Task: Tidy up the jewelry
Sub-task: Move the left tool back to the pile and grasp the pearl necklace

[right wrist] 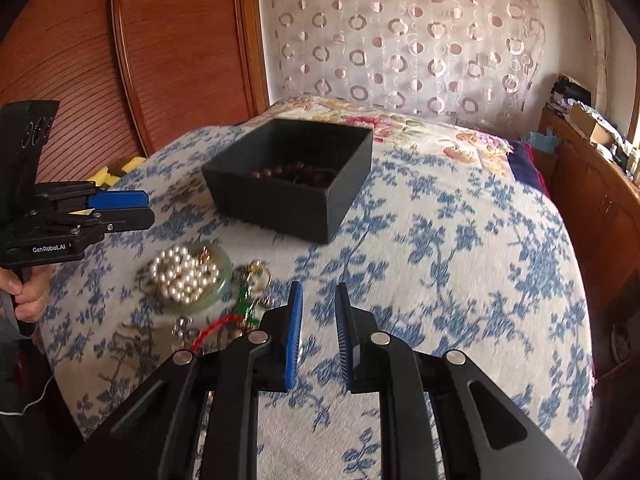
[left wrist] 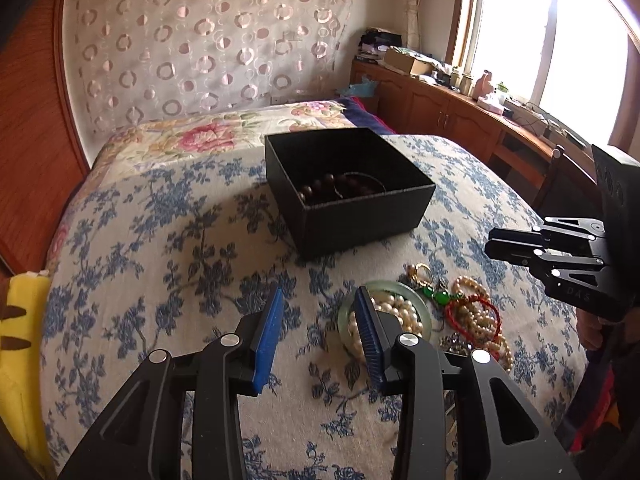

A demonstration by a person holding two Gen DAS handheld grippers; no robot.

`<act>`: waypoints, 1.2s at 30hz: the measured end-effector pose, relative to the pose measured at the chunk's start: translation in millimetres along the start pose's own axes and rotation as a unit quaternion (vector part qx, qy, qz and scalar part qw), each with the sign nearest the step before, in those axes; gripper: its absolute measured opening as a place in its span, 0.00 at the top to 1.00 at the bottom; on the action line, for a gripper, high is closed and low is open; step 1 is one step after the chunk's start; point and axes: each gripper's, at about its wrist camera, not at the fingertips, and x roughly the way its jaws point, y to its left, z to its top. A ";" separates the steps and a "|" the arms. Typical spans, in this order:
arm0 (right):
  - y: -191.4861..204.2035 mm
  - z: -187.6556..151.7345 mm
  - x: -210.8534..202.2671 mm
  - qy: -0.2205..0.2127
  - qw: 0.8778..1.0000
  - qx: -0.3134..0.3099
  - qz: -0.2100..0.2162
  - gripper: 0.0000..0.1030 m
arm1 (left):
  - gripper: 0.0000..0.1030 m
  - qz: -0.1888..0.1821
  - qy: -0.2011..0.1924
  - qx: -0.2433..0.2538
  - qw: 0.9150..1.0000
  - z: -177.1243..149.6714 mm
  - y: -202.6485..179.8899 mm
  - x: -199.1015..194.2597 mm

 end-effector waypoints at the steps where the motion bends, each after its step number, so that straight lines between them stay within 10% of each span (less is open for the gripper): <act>1: 0.7 -2.9 0.9 0.003 1.000 0.001 0.000 0.82 | 0.66 -0.001 0.002 -0.002 1.000 -1.9 0.4 1.1; 21: 2.1 -15.8 13.3 0.030 1.000 0.004 0.003 0.82 | 0.67 -0.032 0.039 -0.009 0.999 -15.1 -15.1 23.2; 27: 2.3 -15.2 13.6 0.030 1.000 0.003 0.004 0.82 | 0.91 -0.040 0.042 -0.010 0.998 -18.3 -15.5 23.7; 36: 5.1 -16.5 15.1 0.034 0.999 0.001 0.010 0.82 | 0.93 -0.033 0.000 -0.011 0.999 -12.4 -19.2 -4.6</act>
